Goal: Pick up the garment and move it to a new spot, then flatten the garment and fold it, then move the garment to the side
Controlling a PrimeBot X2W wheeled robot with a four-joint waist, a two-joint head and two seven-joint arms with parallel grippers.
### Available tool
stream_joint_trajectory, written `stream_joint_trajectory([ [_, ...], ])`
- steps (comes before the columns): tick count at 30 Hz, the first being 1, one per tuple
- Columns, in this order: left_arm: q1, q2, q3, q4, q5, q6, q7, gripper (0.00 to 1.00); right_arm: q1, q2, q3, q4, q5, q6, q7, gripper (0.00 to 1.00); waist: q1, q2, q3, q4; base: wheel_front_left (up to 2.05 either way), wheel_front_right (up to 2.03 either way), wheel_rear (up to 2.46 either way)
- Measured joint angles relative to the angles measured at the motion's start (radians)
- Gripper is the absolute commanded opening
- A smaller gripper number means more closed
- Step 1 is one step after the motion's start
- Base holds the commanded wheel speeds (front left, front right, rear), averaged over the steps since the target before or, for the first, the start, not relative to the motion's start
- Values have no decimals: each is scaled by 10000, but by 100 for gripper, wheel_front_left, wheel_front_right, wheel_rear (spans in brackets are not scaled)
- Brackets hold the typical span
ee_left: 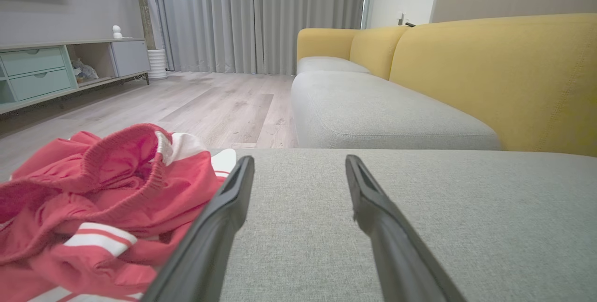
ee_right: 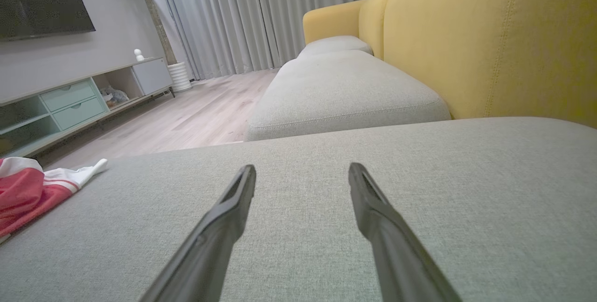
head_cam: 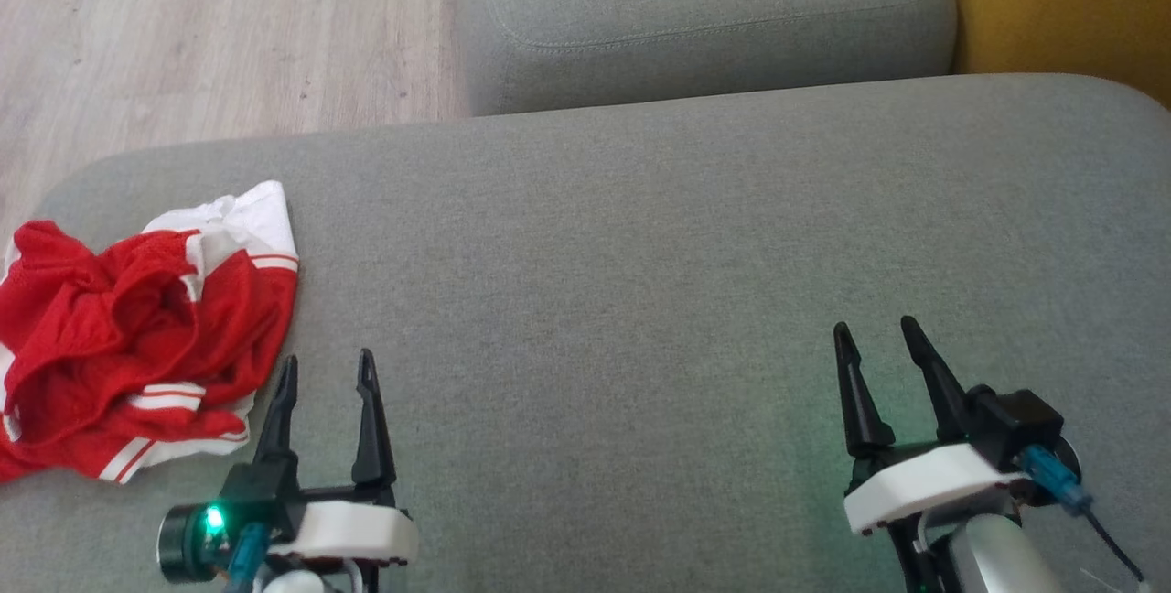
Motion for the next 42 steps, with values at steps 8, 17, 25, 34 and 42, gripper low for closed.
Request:
stream_joint_trajectory([
  [8, 0, 0, 82, 205, -48, 12, 0, 100, 1, 0, 4, -136, -150, 0, -12, 100, 0, 0, -71, 4, 0, 0, 0],
  [17, 3, 0, -134, 449, -153, 12, 2, 100, 13, 0, -27, -151, -316, 0, -13, 100, 0, 0, -184, 47, 0, 0, 0],
  [25, 6, 4, -449, 541, -324, 453, 2, 100, 23, -6, 4, -151, -499, 0, -13, 100, 0, 0, -198, 632, 0, 0, 0],
  [34, 13, 6, -502, 376, -334, 593, 0, 100, 24, -8, 40, -201, -575, 0, -23, 100, 0, 0, -148, 1922, 0, 0, 0],
  [42, 55, 19, -278, 174, -290, 696, 0, 100, 71, -8, 98, -222, -564, 0, -23, 100, -1, 0, -120, 3522, 0, 0, 0],
])
